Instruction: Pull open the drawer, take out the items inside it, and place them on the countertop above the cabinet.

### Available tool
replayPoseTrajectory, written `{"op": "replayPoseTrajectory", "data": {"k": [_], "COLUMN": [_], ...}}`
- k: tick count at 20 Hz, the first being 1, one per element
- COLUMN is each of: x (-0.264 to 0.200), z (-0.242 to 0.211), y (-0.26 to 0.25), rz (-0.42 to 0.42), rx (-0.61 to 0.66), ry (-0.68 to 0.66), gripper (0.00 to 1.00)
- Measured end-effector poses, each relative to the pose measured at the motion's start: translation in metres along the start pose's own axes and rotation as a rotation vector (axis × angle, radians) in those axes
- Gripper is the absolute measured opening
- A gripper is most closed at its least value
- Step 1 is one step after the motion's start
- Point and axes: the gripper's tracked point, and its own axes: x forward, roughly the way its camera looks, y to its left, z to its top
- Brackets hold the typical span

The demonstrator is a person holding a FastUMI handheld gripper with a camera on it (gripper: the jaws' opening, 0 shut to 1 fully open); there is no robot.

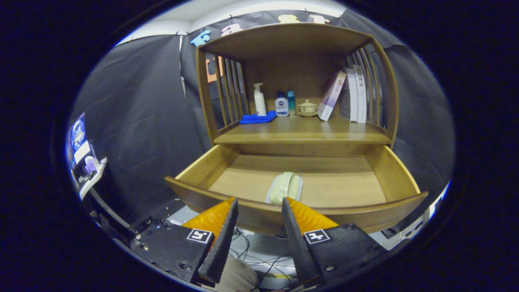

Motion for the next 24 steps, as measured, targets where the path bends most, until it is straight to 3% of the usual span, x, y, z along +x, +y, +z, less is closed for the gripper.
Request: {"op": "replayPoseTrajectory", "data": {"k": [3,9,14,18,24], "x": [0.005,0.038,0.082,0.113,0.139], "z": [0.022,0.04,0.028,0.001,-0.013], "y": [-0.009,-0.021,-0.047,-0.045,-0.051], "rz": [-0.022,-0.02,-0.109,-0.106,-0.121], "rx": [-0.022,-0.045,-0.093,-0.034,0.054], "ry": [-0.007,0.156,0.314,0.46,0.558], "gripper": [0.8,0.81,0.82,0.82,0.81]}}
